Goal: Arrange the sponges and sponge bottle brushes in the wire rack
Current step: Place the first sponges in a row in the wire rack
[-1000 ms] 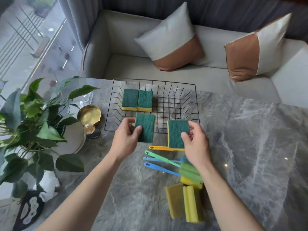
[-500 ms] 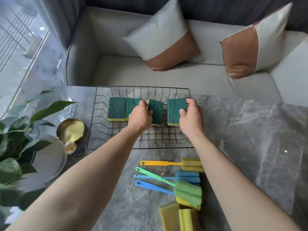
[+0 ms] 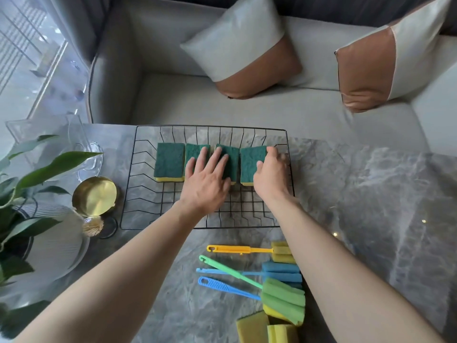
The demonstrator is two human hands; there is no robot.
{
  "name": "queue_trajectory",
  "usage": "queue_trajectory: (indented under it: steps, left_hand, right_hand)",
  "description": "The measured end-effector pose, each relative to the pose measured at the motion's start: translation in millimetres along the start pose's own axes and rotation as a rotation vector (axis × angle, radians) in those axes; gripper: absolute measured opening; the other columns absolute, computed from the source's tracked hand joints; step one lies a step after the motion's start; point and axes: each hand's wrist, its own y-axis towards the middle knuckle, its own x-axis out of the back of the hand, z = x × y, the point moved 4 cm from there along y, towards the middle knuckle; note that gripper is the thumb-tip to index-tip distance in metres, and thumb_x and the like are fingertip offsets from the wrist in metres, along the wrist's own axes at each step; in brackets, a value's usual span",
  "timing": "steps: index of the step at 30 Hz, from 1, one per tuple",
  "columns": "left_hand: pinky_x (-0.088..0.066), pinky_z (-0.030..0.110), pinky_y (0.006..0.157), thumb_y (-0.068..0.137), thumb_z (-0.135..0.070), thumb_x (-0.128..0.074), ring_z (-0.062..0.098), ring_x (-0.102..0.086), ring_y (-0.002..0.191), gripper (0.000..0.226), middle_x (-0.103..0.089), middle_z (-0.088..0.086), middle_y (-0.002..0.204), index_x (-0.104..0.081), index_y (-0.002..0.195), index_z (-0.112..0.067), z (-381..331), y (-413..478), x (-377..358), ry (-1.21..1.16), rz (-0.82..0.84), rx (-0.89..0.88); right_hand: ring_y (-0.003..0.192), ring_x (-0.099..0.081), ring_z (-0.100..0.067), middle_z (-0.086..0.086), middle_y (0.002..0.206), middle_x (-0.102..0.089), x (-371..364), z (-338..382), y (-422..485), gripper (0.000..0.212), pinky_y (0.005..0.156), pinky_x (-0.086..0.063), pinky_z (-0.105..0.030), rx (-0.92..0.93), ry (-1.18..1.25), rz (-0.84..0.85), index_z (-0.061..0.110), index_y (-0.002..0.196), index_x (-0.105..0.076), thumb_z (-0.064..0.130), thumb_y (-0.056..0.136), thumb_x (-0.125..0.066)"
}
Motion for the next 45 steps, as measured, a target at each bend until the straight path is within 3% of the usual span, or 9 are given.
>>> queue_trajectory:
  steps: [3, 8, 14, 21, 28, 32, 36, 40, 45]
  left_hand:
    - [-0.006, 0.051, 0.124, 0.101, -0.055, -0.017, 0.026, 0.002, 0.156, 0.067, -0.007, -0.005, 0.170, -0.011, 0.159, -0.024, 9, -2, -8, 0.018, 0.024, 0.001]
    - [-0.004, 0.047, 0.125, 0.102, -0.058, -0.013, 0.022, 0.003, 0.156, 0.070, -0.007, -0.003, 0.170, -0.008, 0.160, -0.020, 14, -2, -9, 0.015, -0.001, 0.044]
    - [-0.007, 0.047, 0.126, 0.101, -0.060, -0.017, 0.022, 0.000, 0.157, 0.071, -0.011, -0.001, 0.169, -0.013, 0.159, -0.020, 17, -1, -9, -0.002, -0.015, 0.063]
    - [-0.003, 0.048, 0.125, 0.099, -0.064, -0.014, 0.021, 0.005, 0.156, 0.070, -0.006, -0.005, 0.170, -0.008, 0.159, -0.028, 17, -7, -11, 0.011, -0.006, 0.088]
    - [0.001, 0.049, 0.126, 0.098, -0.066, -0.010, 0.021, 0.010, 0.156, 0.072, 0.003, -0.006, 0.170, 0.001, 0.159, -0.031, 14, -11, -10, 0.020, 0.044, 0.063]
    - [0.001, 0.049, 0.126, 0.099, -0.065, -0.014, 0.022, 0.010, 0.156, 0.073, 0.003, -0.004, 0.170, -0.001, 0.160, -0.027, 8, -25, 10, -0.015, 0.026, 0.052]
    - [-0.006, 0.045, 0.126, 0.102, -0.058, -0.027, 0.019, -0.001, 0.157, 0.069, -0.013, 0.000, 0.169, -0.020, 0.158, -0.018, -6, -67, 41, -0.136, -0.110, 0.052]
    - [-0.025, 0.043, 0.118, 0.101, -0.048, -0.043, 0.024, -0.028, 0.150, 0.058, -0.038, 0.006, 0.157, -0.041, 0.145, -0.012, -25, -133, 59, -0.295, -0.225, 0.021]
    - [-0.040, 0.044, 0.100, 0.099, -0.045, -0.046, 0.030, -0.049, 0.125, 0.049, -0.050, 0.007, 0.136, -0.048, 0.134, -0.011, -49, -220, 28, -0.409, -0.094, 0.005]
  right_hand:
    - [0.109, -0.056, -0.036, -0.023, 0.126, -0.049, -5, 4, 1, 0.034, 0.084, -0.040, -0.033, -0.003, -0.019, 0.010, 0.002, 0.128, -0.045, 0.002, 0.095, -0.054]
    - [0.107, -0.055, -0.037, -0.023, 0.125, -0.050, -11, 11, 1, 0.046, 0.079, -0.042, -0.038, 0.030, -0.069, 0.030, 0.006, 0.136, -0.039, 0.003, 0.093, -0.055]
    - [0.118, -0.049, -0.035, -0.014, 0.135, -0.042, -18, 4, -14, 0.059, 0.095, -0.047, -0.042, 0.133, -0.196, 0.107, 0.007, 0.131, -0.047, 0.029, 0.084, -0.074]
    - [0.142, -0.037, -0.031, 0.003, 0.165, -0.022, -24, -3, -15, 0.067, 0.112, -0.036, -0.041, 0.147, -0.264, 0.119, 0.021, 0.148, -0.034, 0.024, 0.090, -0.068]
    - [0.137, -0.038, -0.032, -0.008, 0.165, -0.018, -26, -7, -18, 0.058, 0.100, -0.046, -0.044, 0.103, -0.416, 0.185, 0.015, 0.148, -0.030, 0.021, 0.096, -0.057]
    - [0.135, -0.036, -0.033, -0.013, 0.152, -0.033, -13, -4, -26, 0.061, 0.100, -0.045, -0.046, 0.140, -0.408, 0.161, 0.013, 0.150, -0.033, 0.034, 0.097, -0.057]
    - [0.124, -0.043, -0.030, -0.009, 0.135, -0.049, 17, -2, -56, 0.050, 0.100, -0.044, -0.042, 0.277, -0.308, 0.061, 0.014, 0.142, -0.047, 0.035, 0.097, -0.055]
    - [0.113, -0.051, -0.032, -0.011, 0.118, -0.060, 57, -15, -115, 0.035, 0.097, -0.043, -0.041, 0.333, -0.052, -0.040, 0.011, 0.127, -0.061, 0.024, 0.095, -0.060]
    - [0.102, -0.058, -0.033, -0.012, 0.106, -0.062, 88, -74, -225, 0.018, 0.092, -0.047, -0.044, 0.222, 0.067, -0.136, 0.007, 0.110, -0.065, 0.013, 0.092, -0.064]
